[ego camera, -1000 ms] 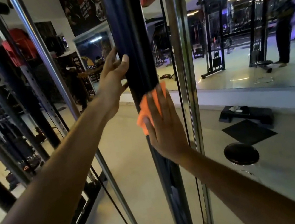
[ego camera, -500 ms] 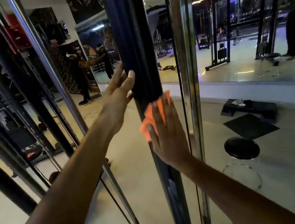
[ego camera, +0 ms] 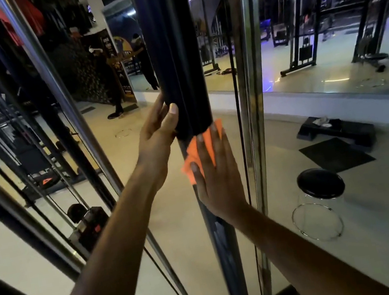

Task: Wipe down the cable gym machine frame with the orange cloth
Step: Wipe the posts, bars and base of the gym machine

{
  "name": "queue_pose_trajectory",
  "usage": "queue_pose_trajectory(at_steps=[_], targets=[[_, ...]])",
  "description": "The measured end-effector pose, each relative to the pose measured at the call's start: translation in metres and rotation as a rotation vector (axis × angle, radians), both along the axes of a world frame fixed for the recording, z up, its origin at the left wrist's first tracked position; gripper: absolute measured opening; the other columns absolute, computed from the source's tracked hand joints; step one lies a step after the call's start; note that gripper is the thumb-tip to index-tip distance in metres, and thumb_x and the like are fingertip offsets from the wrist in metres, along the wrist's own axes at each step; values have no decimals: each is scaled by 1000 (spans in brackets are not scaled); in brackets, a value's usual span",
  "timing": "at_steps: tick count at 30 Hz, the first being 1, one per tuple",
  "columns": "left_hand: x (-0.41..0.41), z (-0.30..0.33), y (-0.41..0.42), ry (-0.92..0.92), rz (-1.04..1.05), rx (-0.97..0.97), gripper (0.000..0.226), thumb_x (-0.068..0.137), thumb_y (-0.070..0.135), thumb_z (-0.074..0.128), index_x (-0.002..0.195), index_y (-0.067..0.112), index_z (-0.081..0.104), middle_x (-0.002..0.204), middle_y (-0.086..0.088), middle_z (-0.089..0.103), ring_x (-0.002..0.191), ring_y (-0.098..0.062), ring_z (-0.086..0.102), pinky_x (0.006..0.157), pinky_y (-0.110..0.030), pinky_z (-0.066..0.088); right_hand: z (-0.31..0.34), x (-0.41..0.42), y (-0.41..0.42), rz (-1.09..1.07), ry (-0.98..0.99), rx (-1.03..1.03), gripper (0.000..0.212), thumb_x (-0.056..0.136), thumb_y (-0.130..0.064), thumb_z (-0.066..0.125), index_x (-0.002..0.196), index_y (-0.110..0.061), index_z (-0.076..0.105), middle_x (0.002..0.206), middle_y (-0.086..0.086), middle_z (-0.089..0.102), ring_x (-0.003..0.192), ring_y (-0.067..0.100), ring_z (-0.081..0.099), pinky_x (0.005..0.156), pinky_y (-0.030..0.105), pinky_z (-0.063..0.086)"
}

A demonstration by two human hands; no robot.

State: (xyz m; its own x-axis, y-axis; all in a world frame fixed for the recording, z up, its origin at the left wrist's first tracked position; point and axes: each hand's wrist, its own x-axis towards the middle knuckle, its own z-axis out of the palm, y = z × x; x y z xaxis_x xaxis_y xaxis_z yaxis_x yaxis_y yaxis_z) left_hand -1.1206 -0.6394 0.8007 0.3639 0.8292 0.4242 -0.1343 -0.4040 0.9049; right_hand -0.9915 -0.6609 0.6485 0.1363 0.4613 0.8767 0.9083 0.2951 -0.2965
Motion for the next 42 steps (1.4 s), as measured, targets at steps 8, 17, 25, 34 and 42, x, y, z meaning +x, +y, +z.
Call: queue_pose_trajectory(at_steps=[8,17,25,34,42], targets=[[5,-35,-9,39,51,-40,51,113,33,53,163,30,42,157,7,57,146,-14,52,124,-51,41,-11,-2,-1,103,80,-14,72,112,-32,56,168,-13,15,180,19,6,167,39,10,128,60,31],[12,-75,-16,38,99,-86,49,115,28,47,164,28,40,158,8,55,149,-12,49,126,-48,38,-99,6,-5,89,15,-51,85,108,-28,68,171,-18,11,176,26,19,162,48,23,123,63,37],[6,-78,-14,33,118,-172,44,111,31,56,154,40,51,150,13,60,141,-11,56,113,-39,50,-15,-5,9,187,262,107,68,109,-23,58,164,-6,23,175,23,19,164,42,22,128,56,33],[5,-96,-11,-14,47,-183,48,112,25,54,160,24,47,152,7,62,143,-11,55,125,-47,40,-134,-25,-11,27,183,-100,81,113,-32,55,173,-28,0,178,22,14,164,44,20,123,65,36],[-6,-107,3,17,-22,-188,47,112,26,54,159,24,48,150,10,63,140,-8,57,120,-38,46,-82,-29,0,20,298,-32,68,112,-30,50,167,-8,17,181,7,-8,166,37,15,123,60,38]])
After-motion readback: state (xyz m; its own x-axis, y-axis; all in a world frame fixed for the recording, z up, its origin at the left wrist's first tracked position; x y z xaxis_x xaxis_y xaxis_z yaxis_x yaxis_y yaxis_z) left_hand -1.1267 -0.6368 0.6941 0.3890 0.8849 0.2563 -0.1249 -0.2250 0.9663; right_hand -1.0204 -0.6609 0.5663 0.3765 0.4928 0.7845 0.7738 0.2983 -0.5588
